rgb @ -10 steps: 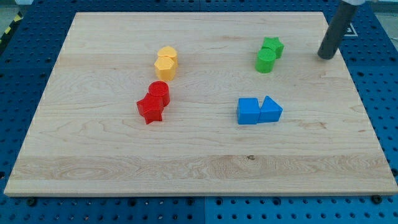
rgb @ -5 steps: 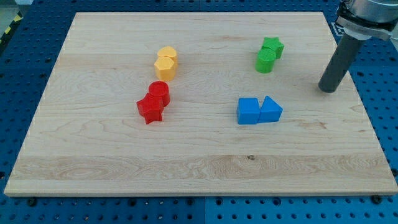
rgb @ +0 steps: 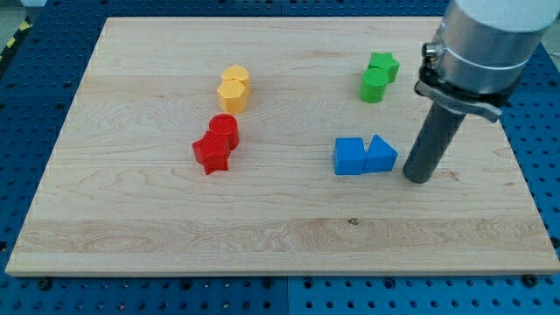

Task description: Move blue triangle to center right

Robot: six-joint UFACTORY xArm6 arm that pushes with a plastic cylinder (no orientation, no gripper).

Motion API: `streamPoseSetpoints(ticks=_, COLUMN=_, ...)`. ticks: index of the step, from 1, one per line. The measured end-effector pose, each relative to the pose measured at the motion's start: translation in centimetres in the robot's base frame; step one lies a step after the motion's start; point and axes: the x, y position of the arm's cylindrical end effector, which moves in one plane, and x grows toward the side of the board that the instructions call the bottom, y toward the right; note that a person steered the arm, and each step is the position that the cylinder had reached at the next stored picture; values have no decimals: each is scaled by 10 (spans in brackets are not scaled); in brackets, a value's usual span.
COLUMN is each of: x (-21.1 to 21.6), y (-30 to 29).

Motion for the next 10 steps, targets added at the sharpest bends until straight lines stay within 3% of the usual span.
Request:
streamPoseSetpoints(ticks=2, x=25, y=-58)
streamPoseSetpoints(ticks=4, x=14, y=-144)
streamPoseSetpoints(ticks=6, x=-20, y=-136)
streamPoseSetpoints(ticks=10, x=-1, y=-51)
